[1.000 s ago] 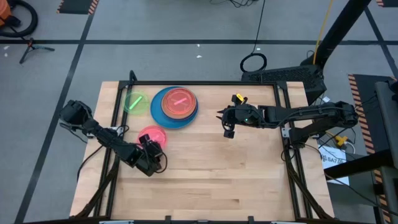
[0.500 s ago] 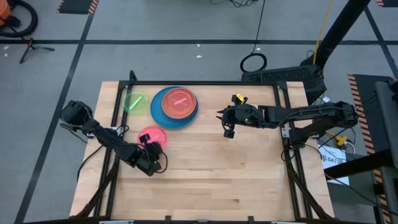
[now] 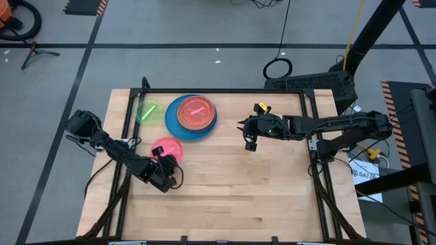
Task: Stack plastic plates
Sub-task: Stack the pink plate on the pink plate
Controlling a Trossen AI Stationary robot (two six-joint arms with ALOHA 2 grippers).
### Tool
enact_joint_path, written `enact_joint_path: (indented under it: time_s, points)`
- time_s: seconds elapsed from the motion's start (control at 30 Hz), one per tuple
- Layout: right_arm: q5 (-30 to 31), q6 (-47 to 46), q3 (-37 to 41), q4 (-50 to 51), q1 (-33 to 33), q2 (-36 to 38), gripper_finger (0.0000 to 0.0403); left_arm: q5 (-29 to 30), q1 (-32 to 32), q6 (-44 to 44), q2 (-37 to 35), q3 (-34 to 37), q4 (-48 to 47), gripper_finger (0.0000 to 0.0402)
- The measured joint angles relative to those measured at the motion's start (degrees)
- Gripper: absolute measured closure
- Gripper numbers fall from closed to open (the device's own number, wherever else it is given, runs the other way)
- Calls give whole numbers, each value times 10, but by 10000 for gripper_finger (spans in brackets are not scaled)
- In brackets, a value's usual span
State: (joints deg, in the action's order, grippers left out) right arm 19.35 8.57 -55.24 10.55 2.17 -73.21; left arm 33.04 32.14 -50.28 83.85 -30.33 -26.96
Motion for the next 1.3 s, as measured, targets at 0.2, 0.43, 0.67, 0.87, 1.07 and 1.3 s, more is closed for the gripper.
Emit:
enact_joint_path:
  time_s: [0.2, 0.43, 0.67, 0.87, 1.07, 1.3]
  points:
    - [0, 0, 0, 0, 0, 0, 324, 1, 0, -3, 0, 0, 0, 306]
    - [0, 0, 0, 0, 0, 0, 324, 19, 0, -8, 0, 0, 1, 358]
    - [0, 0, 0, 0, 0, 0, 324, 19, 0, -8, -4, -1, 0, 395]
    - [0, -6, 0, 0, 0, 0, 324, 16, 0, 28, -12, -49, -71, 396]
    - [0, -8, 0, 0, 0, 0, 324, 16, 5, 71, -13, -120, -154, 397]
    - [0, -9, 0, 0, 0, 0, 324, 16, 10, 123, -13, -194, -225, 397]
